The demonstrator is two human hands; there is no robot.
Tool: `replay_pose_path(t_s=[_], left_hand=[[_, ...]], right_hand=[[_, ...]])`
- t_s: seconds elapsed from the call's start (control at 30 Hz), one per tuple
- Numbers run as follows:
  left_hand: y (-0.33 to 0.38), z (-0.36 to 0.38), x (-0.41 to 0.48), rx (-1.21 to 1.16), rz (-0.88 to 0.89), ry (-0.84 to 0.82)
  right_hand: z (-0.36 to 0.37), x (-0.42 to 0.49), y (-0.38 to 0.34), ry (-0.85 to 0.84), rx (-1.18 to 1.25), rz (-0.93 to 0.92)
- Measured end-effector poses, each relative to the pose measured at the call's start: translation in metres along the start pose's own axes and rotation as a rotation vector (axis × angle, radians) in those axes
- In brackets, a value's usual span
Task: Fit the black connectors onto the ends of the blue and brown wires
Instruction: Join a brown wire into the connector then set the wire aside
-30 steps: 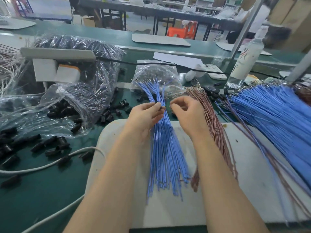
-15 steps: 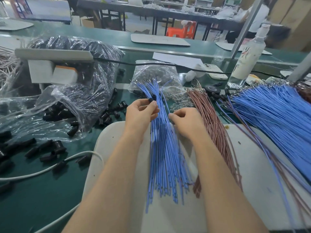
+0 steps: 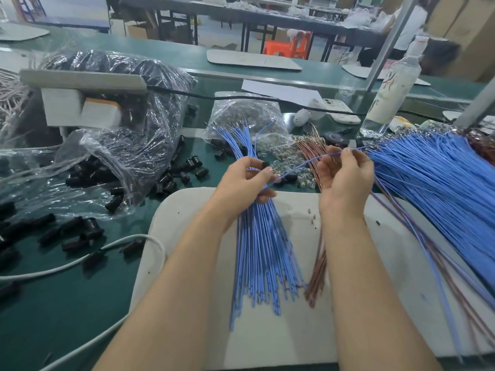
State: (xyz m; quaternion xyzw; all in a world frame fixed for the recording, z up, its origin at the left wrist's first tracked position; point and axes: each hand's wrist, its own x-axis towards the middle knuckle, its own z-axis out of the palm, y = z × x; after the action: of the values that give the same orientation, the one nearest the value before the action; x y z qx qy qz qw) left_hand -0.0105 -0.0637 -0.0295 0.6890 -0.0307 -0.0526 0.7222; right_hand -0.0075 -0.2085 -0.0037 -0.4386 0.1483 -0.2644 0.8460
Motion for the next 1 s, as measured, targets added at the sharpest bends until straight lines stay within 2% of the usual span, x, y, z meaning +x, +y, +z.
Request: replay_pose_path(t_s=[0.1, 0.2, 0.27, 0.33, 0.43, 0.5, 0.73, 1.0], left_hand=[[0.003, -0.002, -0.001, 0.027, 0.037, 0.021], [0.004, 0.002, 0.000, 0.052, 0.077, 0.101], [0.003, 0.003, -0.001, 0.097, 0.110, 0.152], [0.001, 0.003, -0.001, 0.127, 0.149, 0.175], [-0.002, -0.002, 0.001, 0.265, 0.220, 0.238], [-0.005, -0.005, 0.001, 0.329, 0.259, 0.283], [-0.010, -0.003, 0.002, 0.414, 0.338, 0.339], [-0.011, -0.002, 0.003, 0.466, 0.365, 0.303]], right_hand=[[0.003, 0.001, 0.004, -0.105, 0.007, 0.078], [0.010, -0.008, 0.017, -0.397, -0.286, 0.158], [0.012, -0.015, 0.026, -0.518, -0.438, 0.167], [0.013, -0.014, 0.028, -0.465, -0.476, 0.102], [0.008, -0.004, 0.021, -0.252, -0.438, -0.057], [0.004, -0.001, 0.016, -0.189, -0.428, -0.129], [0.010, -0.011, 0.016, -0.213, -0.453, -0.283], [0.012, -0.014, 0.018, -0.204, -0.521, -0.386]])
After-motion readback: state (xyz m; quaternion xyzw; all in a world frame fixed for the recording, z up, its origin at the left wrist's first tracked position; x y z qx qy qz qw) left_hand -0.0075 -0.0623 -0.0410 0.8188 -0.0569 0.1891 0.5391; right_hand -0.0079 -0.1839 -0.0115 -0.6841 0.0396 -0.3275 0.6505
